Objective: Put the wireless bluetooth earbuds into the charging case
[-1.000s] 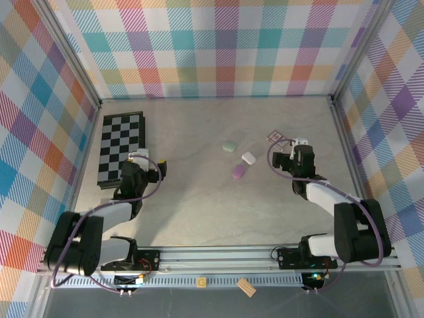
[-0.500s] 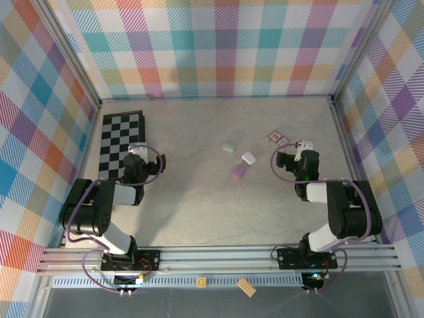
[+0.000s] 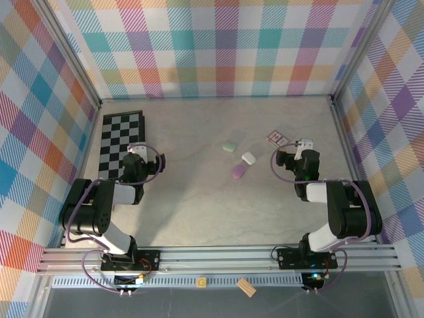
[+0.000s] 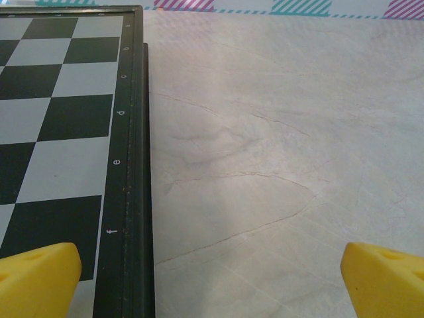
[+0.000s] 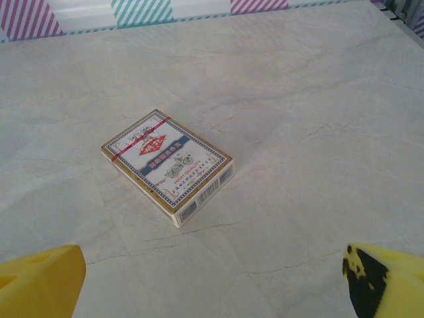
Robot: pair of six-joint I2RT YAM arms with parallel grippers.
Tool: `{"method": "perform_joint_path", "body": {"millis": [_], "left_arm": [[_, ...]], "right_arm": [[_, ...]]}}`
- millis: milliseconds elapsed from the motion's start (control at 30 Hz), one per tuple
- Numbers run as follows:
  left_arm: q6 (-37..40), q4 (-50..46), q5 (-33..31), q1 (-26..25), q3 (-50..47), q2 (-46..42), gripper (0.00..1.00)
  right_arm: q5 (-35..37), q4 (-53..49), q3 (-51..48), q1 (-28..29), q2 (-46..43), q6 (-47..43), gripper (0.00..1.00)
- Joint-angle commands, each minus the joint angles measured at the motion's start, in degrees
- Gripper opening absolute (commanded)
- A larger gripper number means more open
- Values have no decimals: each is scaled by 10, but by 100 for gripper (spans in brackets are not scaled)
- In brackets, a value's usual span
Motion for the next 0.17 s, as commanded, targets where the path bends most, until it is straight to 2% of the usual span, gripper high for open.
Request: {"method": "perform_joint_path", "body": {"millis": [0,133], "left_arm": [[-4,-2,-3,4,7,6,100],[-5,0,-3,4,6,5,100]], "right_arm": [[-9,21,-2,-2,1,-10,99],[-10,22,-2,-2,0,-9,99]]}}
